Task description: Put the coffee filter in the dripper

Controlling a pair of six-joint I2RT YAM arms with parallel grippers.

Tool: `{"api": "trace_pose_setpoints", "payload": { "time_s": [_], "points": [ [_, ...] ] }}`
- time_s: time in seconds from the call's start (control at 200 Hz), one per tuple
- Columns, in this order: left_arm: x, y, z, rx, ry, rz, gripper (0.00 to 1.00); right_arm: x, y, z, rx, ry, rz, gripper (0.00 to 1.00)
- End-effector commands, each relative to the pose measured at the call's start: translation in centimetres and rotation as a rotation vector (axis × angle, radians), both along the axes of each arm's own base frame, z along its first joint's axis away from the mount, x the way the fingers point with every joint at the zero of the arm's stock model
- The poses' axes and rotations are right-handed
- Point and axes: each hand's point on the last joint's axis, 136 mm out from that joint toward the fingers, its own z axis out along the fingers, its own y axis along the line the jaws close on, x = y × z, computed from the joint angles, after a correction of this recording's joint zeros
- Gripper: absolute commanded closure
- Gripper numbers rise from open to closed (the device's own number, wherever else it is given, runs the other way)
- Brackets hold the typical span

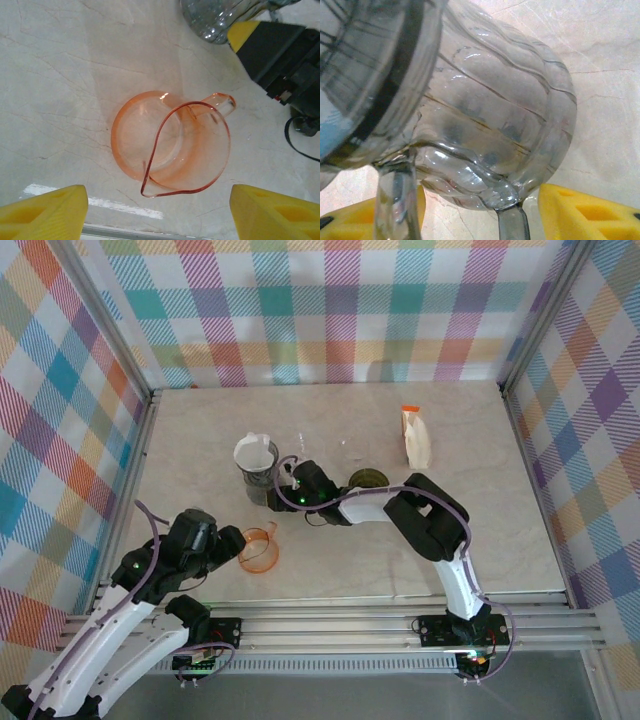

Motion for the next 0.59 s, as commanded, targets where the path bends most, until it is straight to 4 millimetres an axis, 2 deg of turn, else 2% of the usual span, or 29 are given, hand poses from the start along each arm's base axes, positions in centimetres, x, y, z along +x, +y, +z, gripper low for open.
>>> {"api": "trace_pose_setpoints", "payload": {
  "time_s": [0.0,0.185,0.43,0.505,0.59],
  "points": [
    [-0.1,0.2,-1.3,0.013,0.035,0.015,0.24,-0.4,-0.1,0.0,-0.004,0.021,0.024,0.34],
    [0.4,-0.8,-2.5,-0.015,0.045,-0.009,0.22,-2.0,-1.6,1.5,0.002,0.001,0.026,0.27],
    [2.0,-2.6,-3.6,-0.047,0.025,-0.059,0.18,-6.4,-3.7,2.9,0.018,-0.005,0.036,0.25],
    [2.8,-2.3,-3.7,0.001,0.007,-0.061,0.15,-7.8,-4.7,3.6,0.014,-0.007,0.047,0.24],
    [3.7,-0.3,-3.9,0.150,0.007,-0.032,0.15,-9.3,-6.3,4.1,0.007,-0.013,0.057,0.24]
  ]
}}
